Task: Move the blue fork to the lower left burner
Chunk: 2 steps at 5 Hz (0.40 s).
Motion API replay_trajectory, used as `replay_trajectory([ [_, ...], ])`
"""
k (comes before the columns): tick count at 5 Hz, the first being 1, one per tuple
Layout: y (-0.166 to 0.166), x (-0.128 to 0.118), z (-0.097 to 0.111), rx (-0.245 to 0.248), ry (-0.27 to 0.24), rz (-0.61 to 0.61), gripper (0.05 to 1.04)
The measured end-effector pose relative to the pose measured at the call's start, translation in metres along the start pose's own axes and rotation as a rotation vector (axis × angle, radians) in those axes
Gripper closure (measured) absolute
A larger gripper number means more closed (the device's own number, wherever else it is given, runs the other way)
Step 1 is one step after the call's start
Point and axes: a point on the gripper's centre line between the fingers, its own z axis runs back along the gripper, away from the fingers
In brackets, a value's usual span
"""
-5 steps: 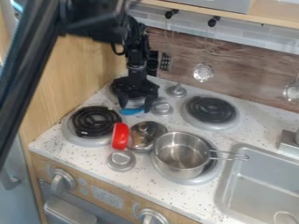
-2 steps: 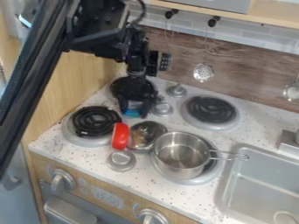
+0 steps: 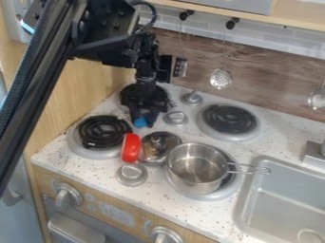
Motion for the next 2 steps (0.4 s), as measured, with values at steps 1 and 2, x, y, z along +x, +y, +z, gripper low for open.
replay_trajectory([
  [1, -0.010, -0.009, 0.010, -0.012, -0.027, 0.004, 0.721],
  [2, -0.013, -0.017, 0.063, -0.026, -0.155, 0.039, 0.751],
])
